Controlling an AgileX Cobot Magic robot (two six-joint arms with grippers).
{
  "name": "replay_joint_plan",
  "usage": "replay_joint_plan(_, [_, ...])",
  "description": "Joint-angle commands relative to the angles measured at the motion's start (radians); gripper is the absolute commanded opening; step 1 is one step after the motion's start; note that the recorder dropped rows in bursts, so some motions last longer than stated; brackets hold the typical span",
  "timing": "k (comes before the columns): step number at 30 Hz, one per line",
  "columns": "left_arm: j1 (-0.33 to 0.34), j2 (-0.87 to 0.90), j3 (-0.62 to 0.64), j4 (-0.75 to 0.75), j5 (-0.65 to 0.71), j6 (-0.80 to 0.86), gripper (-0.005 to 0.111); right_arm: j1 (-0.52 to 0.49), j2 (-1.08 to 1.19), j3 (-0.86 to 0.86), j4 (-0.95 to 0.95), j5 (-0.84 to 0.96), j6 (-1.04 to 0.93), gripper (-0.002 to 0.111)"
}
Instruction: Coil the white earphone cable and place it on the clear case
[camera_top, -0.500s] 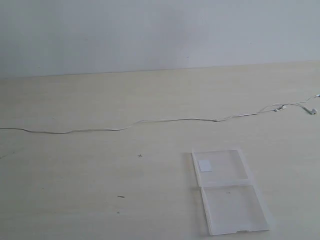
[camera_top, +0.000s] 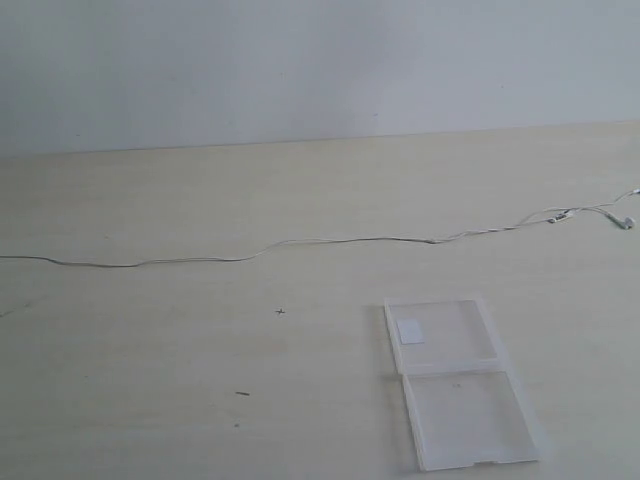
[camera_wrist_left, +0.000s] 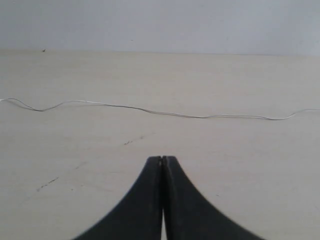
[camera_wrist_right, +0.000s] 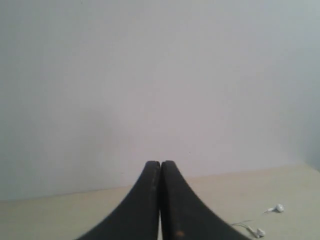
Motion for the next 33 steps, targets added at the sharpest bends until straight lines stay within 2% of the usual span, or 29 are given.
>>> replay_joint_plan(1, [-0.002,-0.006,0.003,-0.008,-0.007,-0.001,0.0,-0.004,0.159,-0.18,-0.011,0.106,0.004,0.0])
replay_joint_plan(3, [-0.002,-0.006,0.003,-0.008,-0.007,-0.001,0.0,-0.004,0.344,-0.292,-0.047,0.124,-0.005,0.0])
replay_joint_plan(6, [-0.002,-0.006,0.003,-0.008,-0.007,-0.001,0.0,-0.004,0.56,-0.41,-0.039,-0.007,0.007,0.0])
replay_joint_plan(10, [-0.002,-0.006,0.003,-0.008,-0.007,-0.001,0.0,-0.004,0.677,-0.429,-0.038,-0.222,0.071,0.0])
replay_joint_plan(13, [-0.002,-0.006,0.003,-0.008,-0.007,-0.001,0.0,-0.004,0.72,-0.429,-0.038,-0.24,0.193,0.0])
replay_joint_plan(16, [-0.002,-0.006,0.003,-0.008,-0.007,-0.001,0.0,-0.004,0.806,-0.484,-0.083,-0.23,0.191,0.0])
replay_joint_plan(20, [-0.002,-0.006,0.003,-0.008,-0.007,-0.001,0.0,0.008,0.966,-0.648,-0.355,-0.088,0.211,0.0])
replay_joint_plan(24, [-0.002,-0.006,0.003,-0.008,-0.007,-0.001,0.0,0.061,1.163,-0.872,-0.531,0.046,0.188,0.0])
replay_joint_plan(26, [-0.002,-0.006,0.003,-0.008,-0.007,-0.001,0.0,0.095,1.269,-0.973,-0.592,0.13,0.121,0.0])
replay_joint_plan(29, [-0.002,-0.006,0.003,-0.008,-0.007,-0.001,0.0,0.159,1.411,-1.115,-0.557,0.261,-0.166,0.0])
replay_joint_plan(32, [-0.002,-0.006,0.003,-0.008,-0.007,-0.001,0.0,0.212,1.545,-1.263,-0.31,0.438,-0.573,0.0])
replay_joint_plan(33, [-0.002,-0.006,0.003,-0.008,-0.007,-0.001,0.0,0.223,1.593,-1.314,-0.156,0.511,-0.762,0.0])
